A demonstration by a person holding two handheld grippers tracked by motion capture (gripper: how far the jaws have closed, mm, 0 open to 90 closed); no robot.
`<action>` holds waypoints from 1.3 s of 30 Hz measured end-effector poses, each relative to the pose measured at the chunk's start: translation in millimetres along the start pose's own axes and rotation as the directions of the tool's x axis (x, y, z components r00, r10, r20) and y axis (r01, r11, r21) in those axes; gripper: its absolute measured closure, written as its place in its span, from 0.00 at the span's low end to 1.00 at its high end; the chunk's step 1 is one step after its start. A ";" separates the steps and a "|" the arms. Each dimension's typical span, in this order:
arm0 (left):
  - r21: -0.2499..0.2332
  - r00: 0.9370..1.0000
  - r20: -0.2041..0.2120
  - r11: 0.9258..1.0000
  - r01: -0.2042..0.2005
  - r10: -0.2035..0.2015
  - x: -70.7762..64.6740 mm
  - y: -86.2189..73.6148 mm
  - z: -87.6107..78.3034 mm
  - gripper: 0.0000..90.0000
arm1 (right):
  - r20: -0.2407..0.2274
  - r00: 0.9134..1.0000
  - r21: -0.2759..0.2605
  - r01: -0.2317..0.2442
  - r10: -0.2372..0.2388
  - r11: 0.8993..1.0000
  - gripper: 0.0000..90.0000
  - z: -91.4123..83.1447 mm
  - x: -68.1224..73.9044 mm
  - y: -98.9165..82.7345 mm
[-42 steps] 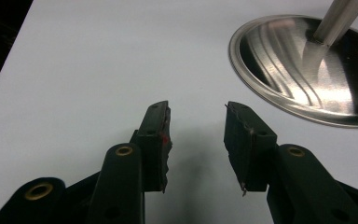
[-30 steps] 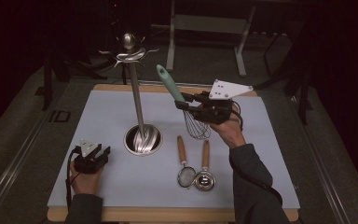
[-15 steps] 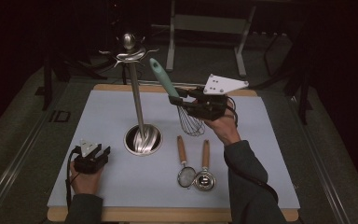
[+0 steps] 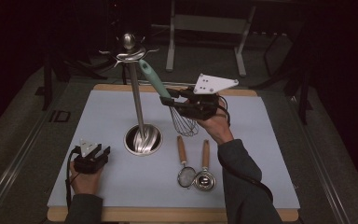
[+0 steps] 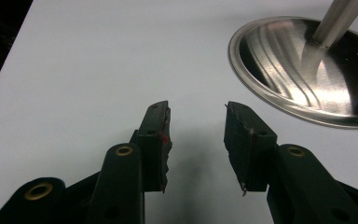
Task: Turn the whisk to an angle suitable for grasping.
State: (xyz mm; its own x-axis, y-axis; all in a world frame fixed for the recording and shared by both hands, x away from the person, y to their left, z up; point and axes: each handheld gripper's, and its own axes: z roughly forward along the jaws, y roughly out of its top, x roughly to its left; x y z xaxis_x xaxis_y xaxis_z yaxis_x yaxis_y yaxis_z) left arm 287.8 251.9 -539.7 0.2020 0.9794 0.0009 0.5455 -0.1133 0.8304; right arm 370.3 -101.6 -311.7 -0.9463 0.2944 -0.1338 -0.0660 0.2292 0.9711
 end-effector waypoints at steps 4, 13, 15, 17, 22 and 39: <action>0.000 1.000 0.000 1.000 0.000 0.000 0.1 0.0 -0.1 0.68 | 0.003 1.000 0.011 -0.010 0.010 1.000 0.77 3.1 -0.4 -1.0; 0.000 1.000 0.001 1.000 -0.001 0.001 0.0 0.0 0.0 0.68 | 0.025 1.000 0.043 -0.013 0.012 0.999 0.77 13.4 2.0 -0.7; 0.000 1.000 0.001 1.000 -0.001 0.001 0.0 0.0 0.0 0.68 | 0.024 1.000 0.043 -0.014 0.012 0.999 0.77 14.7 1.9 -1.0; 0.001 1.000 0.001 1.000 -0.002 0.002 0.0 0.0 0.0 0.68 | 0.024 1.000 0.044 -0.017 0.016 0.999 0.77 15.9 2.0 -1.4; 0.000 1.000 0.000 1.000 -0.003 0.003 -0.1 0.0 0.1 0.68 | 0.023 1.000 0.051 -0.017 0.016 0.999 0.76 19.9 3.7 -2.6; 0.000 1.000 -0.001 1.000 -0.005 0.005 -0.2 0.0 0.1 0.68 | -0.005 1.000 0.052 -0.018 0.019 0.998 0.72 21.7 8.5 -2.1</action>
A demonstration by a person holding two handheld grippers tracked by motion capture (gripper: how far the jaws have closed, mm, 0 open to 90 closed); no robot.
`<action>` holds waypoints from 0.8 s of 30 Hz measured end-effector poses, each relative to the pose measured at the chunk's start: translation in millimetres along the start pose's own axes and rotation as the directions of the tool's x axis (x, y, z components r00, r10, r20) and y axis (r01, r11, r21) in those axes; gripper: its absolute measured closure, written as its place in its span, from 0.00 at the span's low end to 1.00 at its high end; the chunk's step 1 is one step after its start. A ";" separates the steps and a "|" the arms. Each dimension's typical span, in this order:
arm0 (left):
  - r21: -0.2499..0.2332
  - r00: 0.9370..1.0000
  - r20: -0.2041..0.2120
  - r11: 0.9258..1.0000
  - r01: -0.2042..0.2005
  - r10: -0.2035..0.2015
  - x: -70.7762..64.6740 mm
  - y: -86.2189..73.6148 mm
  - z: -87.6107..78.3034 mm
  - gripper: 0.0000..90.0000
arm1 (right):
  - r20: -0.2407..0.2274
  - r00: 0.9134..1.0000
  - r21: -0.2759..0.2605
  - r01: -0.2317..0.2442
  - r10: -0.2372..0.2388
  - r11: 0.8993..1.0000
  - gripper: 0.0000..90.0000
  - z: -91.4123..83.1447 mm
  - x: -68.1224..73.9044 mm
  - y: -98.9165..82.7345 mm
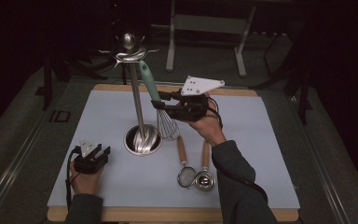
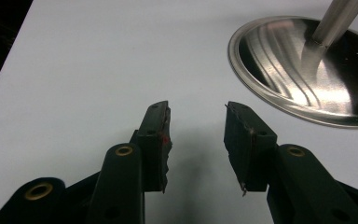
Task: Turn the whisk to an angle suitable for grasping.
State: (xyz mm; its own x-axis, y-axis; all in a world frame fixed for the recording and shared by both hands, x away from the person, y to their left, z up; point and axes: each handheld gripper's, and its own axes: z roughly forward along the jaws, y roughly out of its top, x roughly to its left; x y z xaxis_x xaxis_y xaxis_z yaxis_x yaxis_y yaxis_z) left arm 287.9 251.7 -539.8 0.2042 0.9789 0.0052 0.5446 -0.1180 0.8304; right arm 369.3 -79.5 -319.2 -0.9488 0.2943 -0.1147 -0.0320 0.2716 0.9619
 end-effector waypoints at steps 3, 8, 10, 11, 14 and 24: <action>0.000 1.000 0.000 1.000 -0.001 0.001 0.0 0.0 0.0 0.68 | 0.011 1.000 -0.002 -0.002 0.002 1.000 0.72 -2.0 -0.7 0.1; 0.001 1.000 0.000 1.000 -0.001 0.001 0.1 0.0 -0.2 0.68 | 0.023 1.000 -0.004 -0.013 0.013 1.000 0.70 -6.2 -3.0 -2.9; -0.002 1.000 0.001 1.000 0.000 0.000 0.1 -0.1 -0.4 0.68 | 0.028 0.999 0.001 -0.016 0.016 1.000 0.70 -9.0 -3.8 -5.8; -0.003 1.000 0.001 1.000 0.000 0.000 0.1 -0.2 -0.4 0.68 | 0.032 0.999 0.007 -0.018 0.018 1.000 0.70 -10.5 -4.3 -7.7; -0.005 1.000 0.001 1.000 -0.001 0.001 -0.1 -0.2 -0.6 0.68 | 0.042 0.999 0.025 -0.024 0.022 0.999 0.70 -15.6 -6.5 -14.2; -0.005 1.000 0.000 1.000 0.001 -0.001 -0.2 -0.2 -0.3 0.68 | 0.102 0.994 0.058 -0.052 0.046 0.997 0.68 -38.7 -16.2 -33.5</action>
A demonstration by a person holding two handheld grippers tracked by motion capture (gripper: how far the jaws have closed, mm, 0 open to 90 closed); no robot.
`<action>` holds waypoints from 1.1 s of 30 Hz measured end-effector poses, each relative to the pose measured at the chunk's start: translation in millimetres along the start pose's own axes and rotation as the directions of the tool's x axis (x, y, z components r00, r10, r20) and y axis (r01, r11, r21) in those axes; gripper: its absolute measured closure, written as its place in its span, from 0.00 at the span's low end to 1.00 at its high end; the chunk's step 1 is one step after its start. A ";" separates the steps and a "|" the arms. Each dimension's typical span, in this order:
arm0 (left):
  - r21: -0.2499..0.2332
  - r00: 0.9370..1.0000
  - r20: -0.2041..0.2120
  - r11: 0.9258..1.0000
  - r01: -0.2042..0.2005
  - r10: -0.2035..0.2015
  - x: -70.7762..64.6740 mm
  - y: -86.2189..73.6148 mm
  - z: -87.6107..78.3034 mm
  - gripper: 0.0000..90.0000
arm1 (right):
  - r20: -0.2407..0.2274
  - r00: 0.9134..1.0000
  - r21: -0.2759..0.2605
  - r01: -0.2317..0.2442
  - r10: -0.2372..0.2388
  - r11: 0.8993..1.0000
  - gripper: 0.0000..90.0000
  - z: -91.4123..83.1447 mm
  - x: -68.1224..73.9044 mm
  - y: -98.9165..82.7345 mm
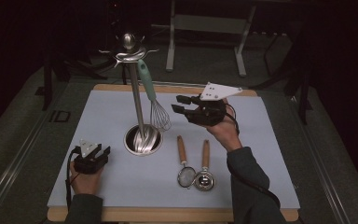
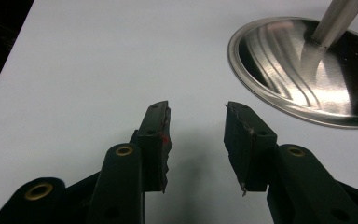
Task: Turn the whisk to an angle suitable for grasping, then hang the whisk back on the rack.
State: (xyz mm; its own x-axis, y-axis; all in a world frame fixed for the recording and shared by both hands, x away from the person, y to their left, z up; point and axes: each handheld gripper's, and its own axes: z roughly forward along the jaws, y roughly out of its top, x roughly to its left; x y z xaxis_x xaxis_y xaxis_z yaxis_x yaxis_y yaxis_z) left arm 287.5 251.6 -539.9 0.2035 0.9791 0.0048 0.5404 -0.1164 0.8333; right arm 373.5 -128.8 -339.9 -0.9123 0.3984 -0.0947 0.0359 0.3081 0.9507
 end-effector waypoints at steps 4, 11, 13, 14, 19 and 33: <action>-0.002 1.000 0.000 1.000 -0.002 0.002 -0.3 -0.1 -0.1 0.68 | 0.033 0.999 0.034 -0.005 0.004 0.999 0.68 -7.8 -3.8 -8.9; -0.014 1.000 0.005 1.000 0.001 -0.001 0.2 -0.6 -1.7 0.70 | 0.067 0.998 0.069 -0.021 0.016 0.997 0.66 -18.6 -8.8 -22.9; -0.021 1.000 0.007 1.000 0.004 -0.004 0.5 -0.8 -2.3 0.71 | 0.080 0.996 0.078 -0.032 0.026 0.996 0.66 -20.7 -10.8 -27.6; -0.028 1.000 0.009 1.000 0.005 -0.004 0.7 -1.0 -3.0 0.73 | 0.085 0.996 0.083 -0.038 0.031 0.996 0.65 -21.6 -11.4 -30.2; -0.107 0.998 0.054 0.993 0.050 -0.044 2.5 0.2 -11.8 0.83 | 0.110 0.993 0.125 -0.052 0.038 0.991 0.64 -27.2 -12.9 -46.3; -0.270 0.992 0.123 0.960 0.070 -0.038 1.1 21.3 -36.2 1.00 | 0.275 0.959 0.242 -0.133 0.063 0.961 0.62 -48.0 -10.8 -98.1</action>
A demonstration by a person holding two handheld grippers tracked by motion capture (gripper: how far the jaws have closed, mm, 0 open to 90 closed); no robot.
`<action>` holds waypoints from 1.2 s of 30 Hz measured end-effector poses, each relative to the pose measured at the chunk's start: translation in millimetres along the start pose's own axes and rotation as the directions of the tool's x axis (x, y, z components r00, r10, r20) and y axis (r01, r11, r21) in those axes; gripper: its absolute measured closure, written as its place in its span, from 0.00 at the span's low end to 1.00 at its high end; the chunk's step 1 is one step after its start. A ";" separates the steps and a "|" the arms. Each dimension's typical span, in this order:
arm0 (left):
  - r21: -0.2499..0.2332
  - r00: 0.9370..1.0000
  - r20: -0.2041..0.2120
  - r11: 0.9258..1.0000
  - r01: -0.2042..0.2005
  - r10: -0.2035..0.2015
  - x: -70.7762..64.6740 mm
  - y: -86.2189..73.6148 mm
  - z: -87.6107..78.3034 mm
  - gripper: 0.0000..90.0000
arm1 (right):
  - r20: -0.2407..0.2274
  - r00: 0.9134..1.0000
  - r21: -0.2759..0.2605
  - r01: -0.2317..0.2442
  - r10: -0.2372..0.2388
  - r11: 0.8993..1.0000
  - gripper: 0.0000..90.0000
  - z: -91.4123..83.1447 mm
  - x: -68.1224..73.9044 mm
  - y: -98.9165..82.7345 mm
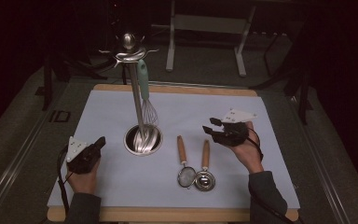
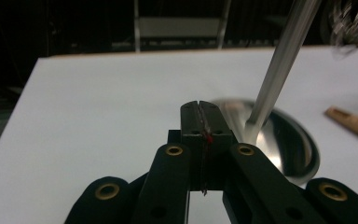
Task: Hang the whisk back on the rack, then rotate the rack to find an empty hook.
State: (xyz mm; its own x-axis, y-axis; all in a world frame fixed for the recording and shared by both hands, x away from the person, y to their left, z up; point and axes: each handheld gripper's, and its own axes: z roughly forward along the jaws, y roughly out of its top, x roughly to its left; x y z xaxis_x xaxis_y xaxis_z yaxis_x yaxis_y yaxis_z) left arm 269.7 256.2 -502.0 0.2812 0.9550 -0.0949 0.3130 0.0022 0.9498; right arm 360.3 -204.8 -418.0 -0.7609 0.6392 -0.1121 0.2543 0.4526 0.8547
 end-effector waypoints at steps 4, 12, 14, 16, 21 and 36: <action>-0.052 1.000 0.014 0.999 0.007 -0.006 -2.5 11.1 -4.1 1.00 | 0.020 0.998 -0.007 -0.064 0.065 0.998 0.61 -5.4 0.5 -25.2; -0.133 1.000 0.025 0.991 0.013 -0.010 -9.7 29.7 -3.7 1.00 | 0.086 0.992 0.110 -0.103 0.094 0.989 0.60 1.1 -4.3 -64.0; -0.145 0.999 0.030 0.989 0.015 -0.011 -11.3 31.9 -4.0 1.00 | 0.099 0.991 0.122 -0.097 0.085 0.988 0.60 1.3 -5.0 -67.2; -0.157 0.999 0.035 0.988 0.015 -0.009 -12.9 34.4 -5.1 1.00 | 0.110 0.991 0.124 -0.094 0.080 0.988 0.59 0.5 -5.3 -68.0; -0.221 0.999 0.047 0.975 0.014 -0.003 -16.3 45.0 -10.2 1.00 | 0.124 0.989 0.116 -0.094 0.080 0.989 0.59 -7.9 -7.0 -70.8; -0.415 0.996 0.095 0.909 0.043 -0.004 -30.0 87.8 -15.1 1.00 | 0.165 0.975 0.078 -0.166 0.151 0.983 0.59 -25.3 -20.7 -80.8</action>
State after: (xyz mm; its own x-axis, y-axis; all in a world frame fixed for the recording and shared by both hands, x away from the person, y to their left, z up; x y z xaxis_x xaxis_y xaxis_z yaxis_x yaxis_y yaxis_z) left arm 275.0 232.2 -411.3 0.3643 0.9226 -0.1268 -0.0804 0.1668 0.9827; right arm 340.3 -270.3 -471.9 -0.6045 0.7941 -0.0635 0.4225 0.3872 0.8195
